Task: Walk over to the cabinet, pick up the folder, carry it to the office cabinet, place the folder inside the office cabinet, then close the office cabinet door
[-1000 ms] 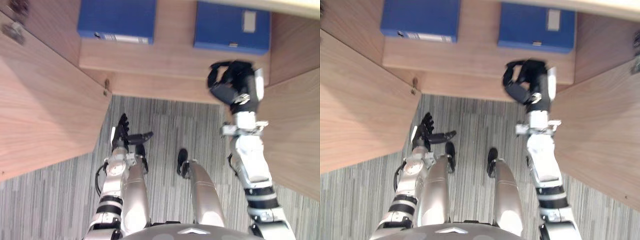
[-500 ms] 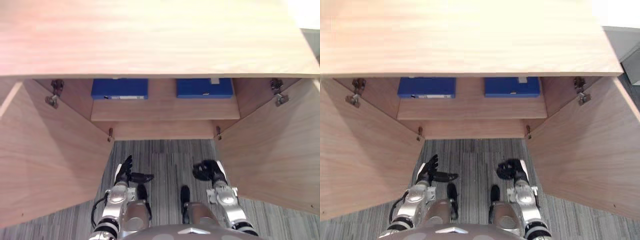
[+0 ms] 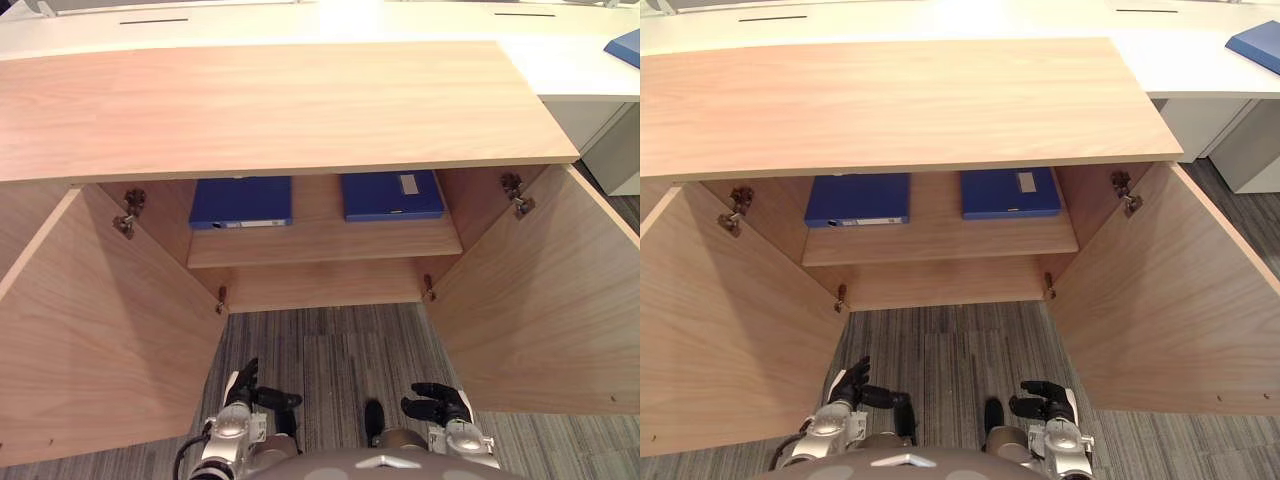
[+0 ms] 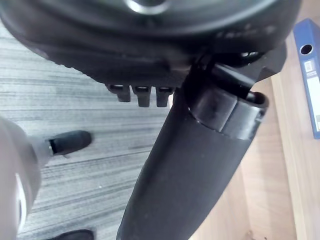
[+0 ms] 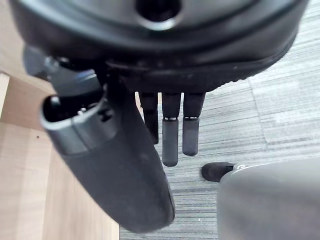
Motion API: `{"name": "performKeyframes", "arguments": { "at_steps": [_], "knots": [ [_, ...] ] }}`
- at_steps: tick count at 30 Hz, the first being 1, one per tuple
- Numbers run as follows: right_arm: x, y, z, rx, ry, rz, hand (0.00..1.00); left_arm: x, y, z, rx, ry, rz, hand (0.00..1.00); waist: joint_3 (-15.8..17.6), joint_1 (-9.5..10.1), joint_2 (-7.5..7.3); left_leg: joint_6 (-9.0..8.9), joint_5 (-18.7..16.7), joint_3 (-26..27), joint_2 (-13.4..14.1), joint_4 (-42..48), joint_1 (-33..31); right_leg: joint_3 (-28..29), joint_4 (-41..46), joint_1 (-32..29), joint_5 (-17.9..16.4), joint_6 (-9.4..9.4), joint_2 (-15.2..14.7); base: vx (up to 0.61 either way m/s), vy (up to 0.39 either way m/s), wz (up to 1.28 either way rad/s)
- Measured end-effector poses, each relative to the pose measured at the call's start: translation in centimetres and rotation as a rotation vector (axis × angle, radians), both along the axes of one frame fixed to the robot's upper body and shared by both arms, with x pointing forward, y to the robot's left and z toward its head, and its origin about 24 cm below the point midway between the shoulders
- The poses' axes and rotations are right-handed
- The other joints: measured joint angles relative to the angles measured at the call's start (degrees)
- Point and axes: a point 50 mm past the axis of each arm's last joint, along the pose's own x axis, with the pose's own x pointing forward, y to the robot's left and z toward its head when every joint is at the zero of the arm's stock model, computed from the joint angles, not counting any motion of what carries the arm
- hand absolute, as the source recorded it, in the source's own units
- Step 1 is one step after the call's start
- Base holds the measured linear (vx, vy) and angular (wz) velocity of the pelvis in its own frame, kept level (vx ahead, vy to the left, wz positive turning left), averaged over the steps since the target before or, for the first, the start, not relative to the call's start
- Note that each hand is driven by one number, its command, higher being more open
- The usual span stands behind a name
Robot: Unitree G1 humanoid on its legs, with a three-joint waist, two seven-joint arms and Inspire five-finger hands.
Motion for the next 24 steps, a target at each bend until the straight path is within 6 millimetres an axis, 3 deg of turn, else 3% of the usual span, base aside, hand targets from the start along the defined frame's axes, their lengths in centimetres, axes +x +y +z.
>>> {"name": "performKeyframes", "arguments": {
  "at_steps": [5, 16, 24],
  "knots": [
    [-0.7, -0.1, -0.4, 0.021, 0.03, -0.057, 1.0, -1.2, 0.3, -0.5, 0.001, 0.04, 0.046, 1.0, -1.5, 0.03, -0.2, 0.5, -0.6, 0.0, -0.8, 0.0, 0.8, 0.0, -1.0, 1.4, 0.3, 0.54, -0.7, 0.0, 0.006, 0.0],
    [-0.7, -0.1, -0.6, 0.04, 0.043, -0.097, 1.0, -1.6, 0.1, -0.8, -0.004, 0.065, 0.044, 1.0, -2.0, -0.01, 0.02, 0.75, -1.2, 0.9, -0.8, 0.0, 2.9, 1.0, -1.6, 3.2, 0.2, 0.3, -0.6, 0.01, -0.002, -0.04],
    [-1.6, -1.0, -0.3, 0.045, 0.005, -0.229, 1.0, -2.0, -0.1, -0.9, 0.006, 0.086, 0.011, 1.0, -2.7, -0.47, 0.54, 0.02, -3.7, 7.6, -0.5, 0.3, 6.1, 7.8, -0.7, 2.5, 0.2, 0.27, 0.2, 0.0, 0.017, -0.45]
  ]
}}
